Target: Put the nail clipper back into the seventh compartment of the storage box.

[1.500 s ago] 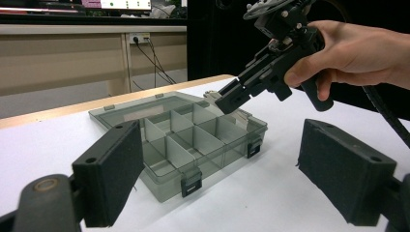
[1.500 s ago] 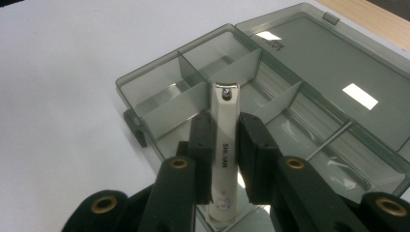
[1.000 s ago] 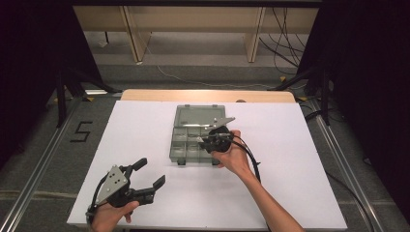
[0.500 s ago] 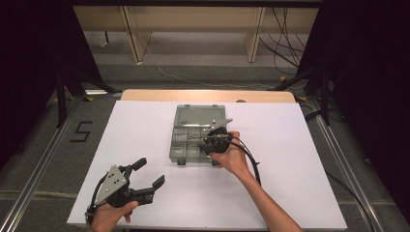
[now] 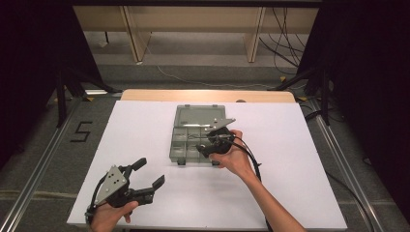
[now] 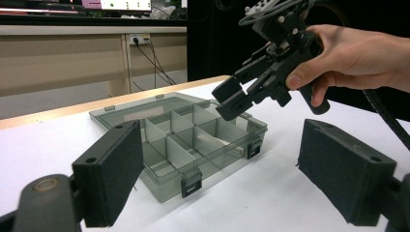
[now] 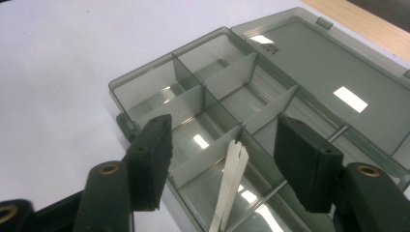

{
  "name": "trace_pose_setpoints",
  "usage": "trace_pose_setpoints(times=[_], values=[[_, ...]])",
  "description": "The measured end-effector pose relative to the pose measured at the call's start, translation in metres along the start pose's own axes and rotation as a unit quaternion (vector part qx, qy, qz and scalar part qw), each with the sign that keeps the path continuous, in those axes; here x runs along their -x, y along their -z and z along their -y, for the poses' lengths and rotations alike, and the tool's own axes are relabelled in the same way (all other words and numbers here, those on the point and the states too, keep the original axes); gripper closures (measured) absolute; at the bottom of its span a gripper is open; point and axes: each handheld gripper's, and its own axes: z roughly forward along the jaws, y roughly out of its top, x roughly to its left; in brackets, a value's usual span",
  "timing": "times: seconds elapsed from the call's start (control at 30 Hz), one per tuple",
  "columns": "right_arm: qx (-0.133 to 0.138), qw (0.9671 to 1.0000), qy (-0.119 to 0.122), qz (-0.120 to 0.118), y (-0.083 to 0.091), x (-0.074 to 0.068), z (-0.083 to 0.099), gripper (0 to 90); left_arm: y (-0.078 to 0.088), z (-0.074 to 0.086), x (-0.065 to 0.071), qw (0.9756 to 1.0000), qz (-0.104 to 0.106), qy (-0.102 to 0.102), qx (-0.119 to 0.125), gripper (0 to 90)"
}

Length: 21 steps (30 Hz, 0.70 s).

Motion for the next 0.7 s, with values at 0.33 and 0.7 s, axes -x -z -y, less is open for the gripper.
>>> trace_pose_setpoints(times=[0.33,0.7], values=[[0.028,0.9996,0.004,0.001,0.009,-0.002,-0.002,30.6,0.0,0.0,0.0,1.0,0.0,0.0,0.0,15.8],[0.047,0.9988,0.015,-0.003,0.021,-0.009,-0.003,27.2,0.001,0.0,0.0,1.0,-0.001,-0.002,-0.002,15.8]])
